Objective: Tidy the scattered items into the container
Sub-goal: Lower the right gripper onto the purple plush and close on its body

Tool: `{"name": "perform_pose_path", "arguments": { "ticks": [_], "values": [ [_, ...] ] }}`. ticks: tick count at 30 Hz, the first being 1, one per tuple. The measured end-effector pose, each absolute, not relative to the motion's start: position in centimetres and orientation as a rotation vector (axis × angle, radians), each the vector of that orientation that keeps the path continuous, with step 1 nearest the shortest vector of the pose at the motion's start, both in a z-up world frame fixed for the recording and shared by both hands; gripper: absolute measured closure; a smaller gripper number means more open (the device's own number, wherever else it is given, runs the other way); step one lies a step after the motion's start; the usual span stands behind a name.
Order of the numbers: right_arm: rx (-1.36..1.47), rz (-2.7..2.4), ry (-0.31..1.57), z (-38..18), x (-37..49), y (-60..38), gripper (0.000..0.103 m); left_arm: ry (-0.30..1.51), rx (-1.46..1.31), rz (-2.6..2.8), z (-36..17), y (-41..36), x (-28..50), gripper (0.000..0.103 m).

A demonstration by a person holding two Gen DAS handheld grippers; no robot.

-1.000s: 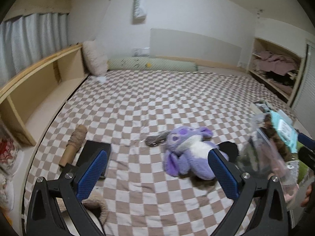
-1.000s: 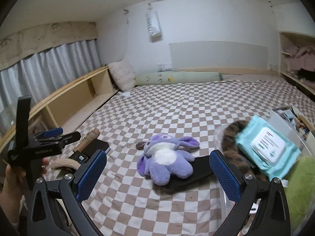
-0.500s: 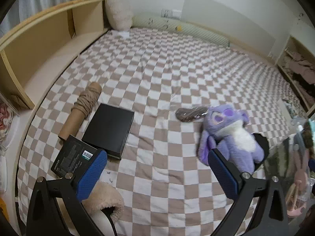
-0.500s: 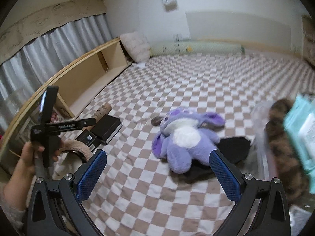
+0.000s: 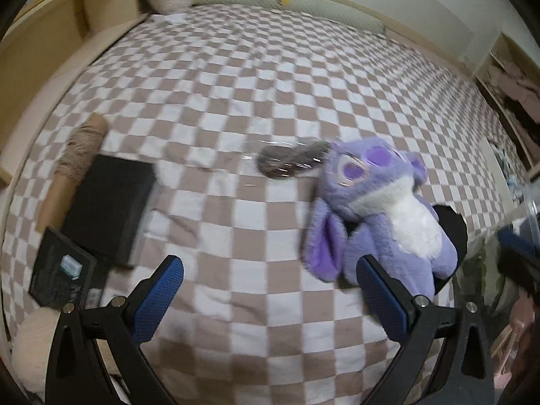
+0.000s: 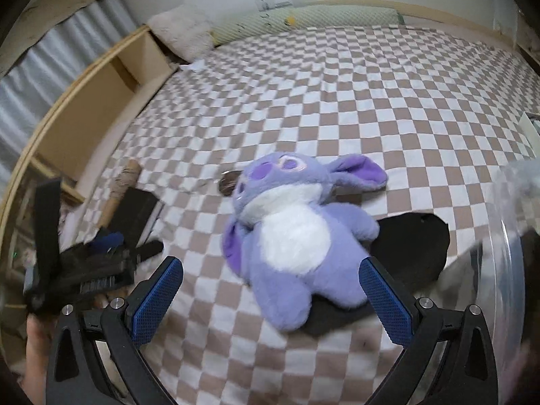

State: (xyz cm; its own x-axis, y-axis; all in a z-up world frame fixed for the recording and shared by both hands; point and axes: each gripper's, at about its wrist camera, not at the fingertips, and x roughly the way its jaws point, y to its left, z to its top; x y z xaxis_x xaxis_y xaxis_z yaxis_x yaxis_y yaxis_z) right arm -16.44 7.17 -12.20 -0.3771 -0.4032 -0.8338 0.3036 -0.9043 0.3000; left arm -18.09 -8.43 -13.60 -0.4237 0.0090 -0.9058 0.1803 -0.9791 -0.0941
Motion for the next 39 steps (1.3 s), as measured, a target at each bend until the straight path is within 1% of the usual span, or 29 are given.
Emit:
{"name": "perform_pose_path", "arguments": {
  "ticks": [2,4,8,11,13,17,19,22,25,27,30,31,32,33,34,35,36,39],
  "values": [
    [1.469,-2.298,-0.149,-13.1,-18.1,7.4,0.000,0.228,1.631,-2.551,-14.1,-7.3,-18.9,0.000],
    [1.510,-2.285,-0.171,-14.3,-19.7,7.3,0.000,0.225,1.633,-2.536,-14.7,-6.9,-19.6,0.000],
    [1.577,-2.261,-0.244,-16.7,-22.3,7.0,0.000,0.298,1.635,-2.489,-16.0,-7.3,-21.1,0.000],
    [1.598,-2.238,-0.241,-17.9,-23.1,6.3,0.000,0.349,1.637,-2.445,-17.1,-8.3,-21.9,0.000],
    [1.598,-2.226,-0.171,-18.5,-23.4,5.4,0.000,0.388,1.651,-2.420,-17.9,-9.0,-22.3,0.000],
    [1.603,-2.206,0.052,-19.7,-23.4,3.0,0.000,0.435,1.654,-2.385,-18.8,-10.2,-22.5,0.000],
    [1.600,-2.205,0.129,-20.3,-23.6,2.2,0.000,0.451,1.651,-2.369,-19.0,-10.7,-22.5,0.000],
    [1.593,-2.203,0.190,-21.2,-24.1,1.2,0.000,0.478,1.656,-2.356,-19.3,-11.1,-22.4,0.000],
    [1.604,-2.195,0.207,-22.3,-24.8,0.4,0.000,0.431,1.648,-2.335,-19.3,-11.3,-22.0,0.001],
    [1.628,-2.190,0.224,-23.6,-25.2,0.0,0.000,0.452,1.653,-2.342,-19.3,-11.8,-21.8,0.001],
    [1.643,-2.180,0.319,-25.4,-25.3,-0.5,0.000,0.485,1.638,-2.342,-19.0,-12.8,-21.4,0.001],
    [1.637,-2.190,0.322,-25.5,-25.4,-0.5,0.001,0.492,1.628,-2.344,-18.8,-13.2,-21.2,0.001],
    [1.632,-2.198,0.304,-25.5,-25.5,-0.3,0.004,0.499,1.620,-2.345,-18.7,-13.6,-21.1,0.001],
    [1.624,-2.202,0.274,-25.3,-25.6,-0.2,0.012,0.509,1.613,-2.345,-18.6,-14.0,-20.9,0.001],
    [1.604,-2.213,0.255,-24.8,-25.6,-0.1,0.018,0.528,1.606,-2.345,-18.5,-14.4,-20.7,0.001],
    [1.587,-2.221,0.249,-24.4,-25.5,0.0,0.021,0.552,1.599,-2.345,-18.3,-14.9,-20.4,0.001],
    [1.573,-2.223,0.246,-24.1,-25.3,0.0,0.023,0.574,1.596,-2.344,-18.2,-15.3,-20.1,0.001],
    [1.511,-2.212,0.245,-22.5,-24.1,0.4,0.025,0.621,1.592,-2.350,-17.7,-15.8,-19.4,0.001]
  ]
}}
